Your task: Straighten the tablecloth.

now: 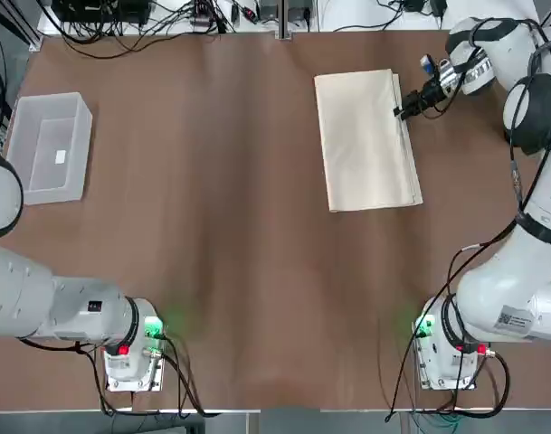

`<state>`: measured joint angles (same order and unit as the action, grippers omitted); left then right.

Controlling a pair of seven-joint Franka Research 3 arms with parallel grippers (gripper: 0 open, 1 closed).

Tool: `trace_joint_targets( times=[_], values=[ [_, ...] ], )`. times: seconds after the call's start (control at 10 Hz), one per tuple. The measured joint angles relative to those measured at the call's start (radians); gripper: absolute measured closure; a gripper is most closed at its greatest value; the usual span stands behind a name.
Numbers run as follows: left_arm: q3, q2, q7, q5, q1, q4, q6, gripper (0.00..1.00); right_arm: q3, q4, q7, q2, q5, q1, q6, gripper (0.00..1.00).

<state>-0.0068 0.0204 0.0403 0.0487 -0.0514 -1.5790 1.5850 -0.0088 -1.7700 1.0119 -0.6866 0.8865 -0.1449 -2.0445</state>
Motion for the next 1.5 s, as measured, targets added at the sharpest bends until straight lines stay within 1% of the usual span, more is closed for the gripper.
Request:
trace_joint_targets(
  times=[0.2,0.4,0.7,0.8,1.2,1.4,1.5],
  values=[
    [0.000,0.000,0.000,0.000,0.000,0.000,0.000,0.00,-0.001,-0.003,-0.006,-0.002,0.000,-0.001,0.000,0.18],
    [0.000,0.000,0.000,0.000,0.000,0.000,0.000,0.00,-0.002,-0.006,-0.008,-0.008,0.000,-0.001,0.000,0.22],
    [0.000,0.000,0.000,0.000,0.000,0.000,0.000,0.00,0.001,-0.006,-0.023,-0.009,0.000,0.000,0.001,0.26],
    [0.000,0.000,0.000,0.000,0.000,0.000,0.000,0.00,0.002,-0.006,-0.028,-0.010,0.000,0.002,0.001,0.30],
    [0.000,0.000,0.000,0.000,0.000,0.000,0.000,0.00,0.003,-0.006,-0.037,-0.022,0.007,0.007,0.001,0.32],
    [0.000,0.000,0.000,0.000,0.001,0.000,0.000,0.00,0.003,-0.006,-0.039,-0.023,0.011,0.012,0.002,0.37],
    [0.001,0.000,0.000,0.000,0.003,0.000,0.000,0.00,0.003,-0.006,-0.039,-0.023,0.011,0.012,0.002,0.42]
  ],
)
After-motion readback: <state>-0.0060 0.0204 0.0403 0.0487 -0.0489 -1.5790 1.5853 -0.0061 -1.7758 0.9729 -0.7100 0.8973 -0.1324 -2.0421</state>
